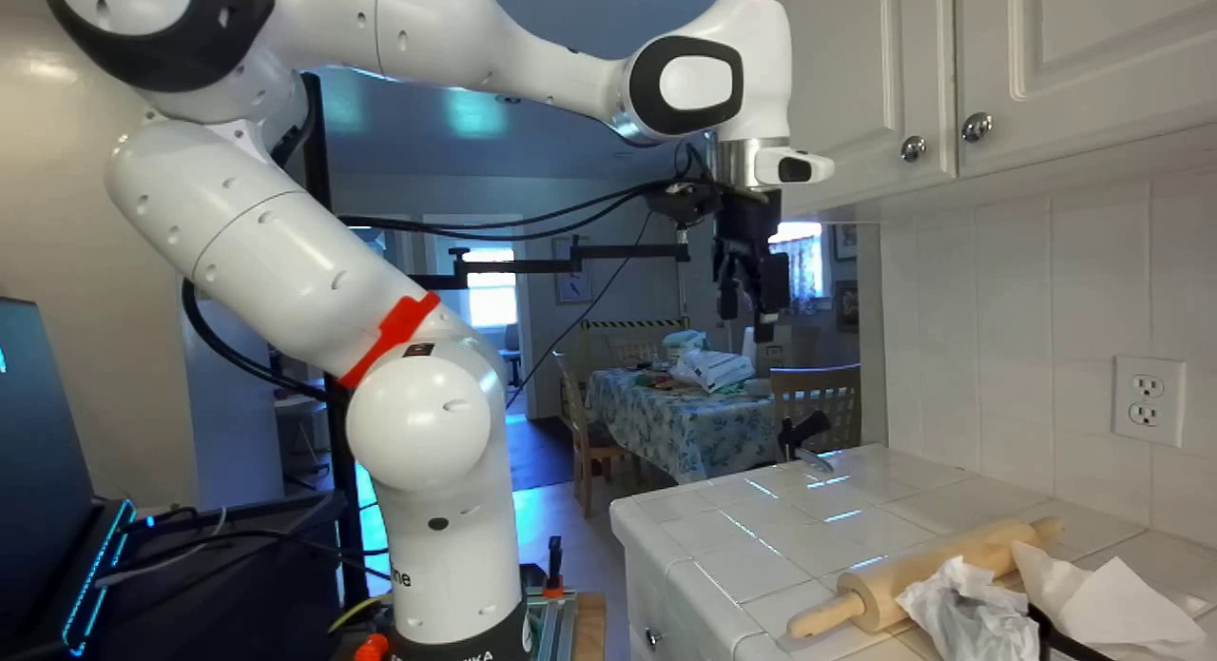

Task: Take the tissue off the cup

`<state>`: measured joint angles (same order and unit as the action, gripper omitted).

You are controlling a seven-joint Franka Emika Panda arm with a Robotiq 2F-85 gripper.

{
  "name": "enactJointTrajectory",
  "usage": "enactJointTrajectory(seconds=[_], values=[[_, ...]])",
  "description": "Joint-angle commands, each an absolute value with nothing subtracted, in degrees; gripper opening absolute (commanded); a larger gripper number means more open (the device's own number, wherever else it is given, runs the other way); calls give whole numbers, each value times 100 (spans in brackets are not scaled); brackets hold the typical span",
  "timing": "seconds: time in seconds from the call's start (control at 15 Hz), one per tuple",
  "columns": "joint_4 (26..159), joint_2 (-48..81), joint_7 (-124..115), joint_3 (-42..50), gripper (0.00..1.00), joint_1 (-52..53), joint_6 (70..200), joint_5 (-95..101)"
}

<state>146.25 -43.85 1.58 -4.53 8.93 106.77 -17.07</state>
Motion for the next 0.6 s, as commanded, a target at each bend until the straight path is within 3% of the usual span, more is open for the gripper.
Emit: enactJointTrajectory(seconds=[0.0, 0.53], values=[[15268, -4402, -124, -234, 100, 392, 11231, -1716], [15133, -3190, -1192, -32, 100, -716, 11917, -1213]])
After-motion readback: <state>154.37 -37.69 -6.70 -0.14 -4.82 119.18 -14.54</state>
